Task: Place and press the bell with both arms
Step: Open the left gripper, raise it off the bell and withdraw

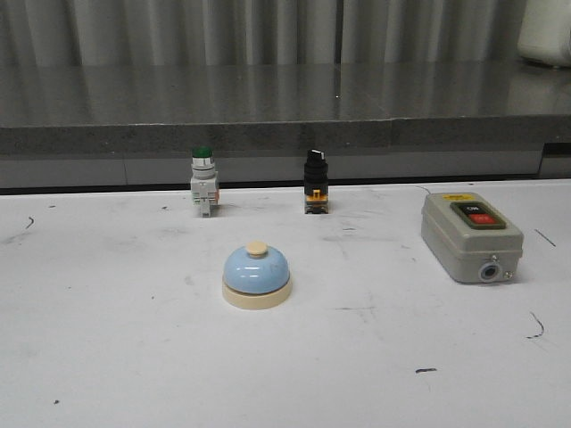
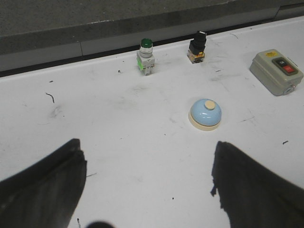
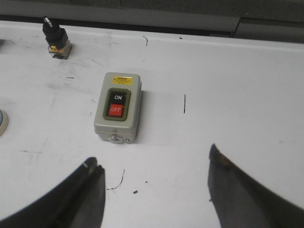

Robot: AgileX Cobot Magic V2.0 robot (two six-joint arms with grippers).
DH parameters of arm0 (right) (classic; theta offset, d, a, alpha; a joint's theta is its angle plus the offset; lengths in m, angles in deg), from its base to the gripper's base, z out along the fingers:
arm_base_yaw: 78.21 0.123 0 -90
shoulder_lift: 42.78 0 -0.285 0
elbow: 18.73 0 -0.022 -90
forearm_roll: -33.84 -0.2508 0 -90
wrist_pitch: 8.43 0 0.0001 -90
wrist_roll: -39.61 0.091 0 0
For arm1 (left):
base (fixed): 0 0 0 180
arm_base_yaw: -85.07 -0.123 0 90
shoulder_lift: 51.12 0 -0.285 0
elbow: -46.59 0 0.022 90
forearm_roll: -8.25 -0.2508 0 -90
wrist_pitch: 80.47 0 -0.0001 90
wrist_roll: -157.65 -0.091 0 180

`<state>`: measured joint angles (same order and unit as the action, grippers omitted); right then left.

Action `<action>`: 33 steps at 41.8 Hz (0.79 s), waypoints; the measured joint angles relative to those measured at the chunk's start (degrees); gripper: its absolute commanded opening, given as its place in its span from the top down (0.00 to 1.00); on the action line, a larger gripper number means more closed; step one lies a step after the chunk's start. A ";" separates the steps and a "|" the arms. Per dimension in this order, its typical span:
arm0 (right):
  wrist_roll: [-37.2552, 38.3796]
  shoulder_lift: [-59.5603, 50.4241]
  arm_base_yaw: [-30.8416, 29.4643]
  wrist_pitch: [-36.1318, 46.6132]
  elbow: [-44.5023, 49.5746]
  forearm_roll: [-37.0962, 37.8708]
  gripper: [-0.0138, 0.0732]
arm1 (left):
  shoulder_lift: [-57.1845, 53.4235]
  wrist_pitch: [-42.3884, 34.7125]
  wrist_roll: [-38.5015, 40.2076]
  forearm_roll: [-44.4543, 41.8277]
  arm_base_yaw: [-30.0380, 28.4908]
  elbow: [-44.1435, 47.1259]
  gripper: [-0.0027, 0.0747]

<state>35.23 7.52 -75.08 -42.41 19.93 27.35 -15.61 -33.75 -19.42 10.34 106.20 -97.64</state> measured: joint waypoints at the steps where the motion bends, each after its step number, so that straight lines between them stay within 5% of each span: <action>1: 0.00 0.00 0.00 0.00 0.00 0.00 0.28 | 0.00 0.00 0.00 0.00 0.00 0.00 0.27; 10: 0.00 0.00 0.00 0.90 -0.04 0.00 0.31 | 0.00 0.00 0.00 0.00 0.00 0.00 0.27; 22: -0.35 2.71 5.11 -3.36 -6.98 0.00 0.92 | 0.00 0.00 0.00 0.00 0.00 0.09 0.27; 33: -2.31 12.54 14.07 -6.66 -14.55 0.00 0.92 | 0.00 0.00 0.00 0.00 0.00 0.09 0.27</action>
<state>32.93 20.06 -61.01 -49.08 5.38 27.35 -15.61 -33.75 -19.42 10.34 106.20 -97.55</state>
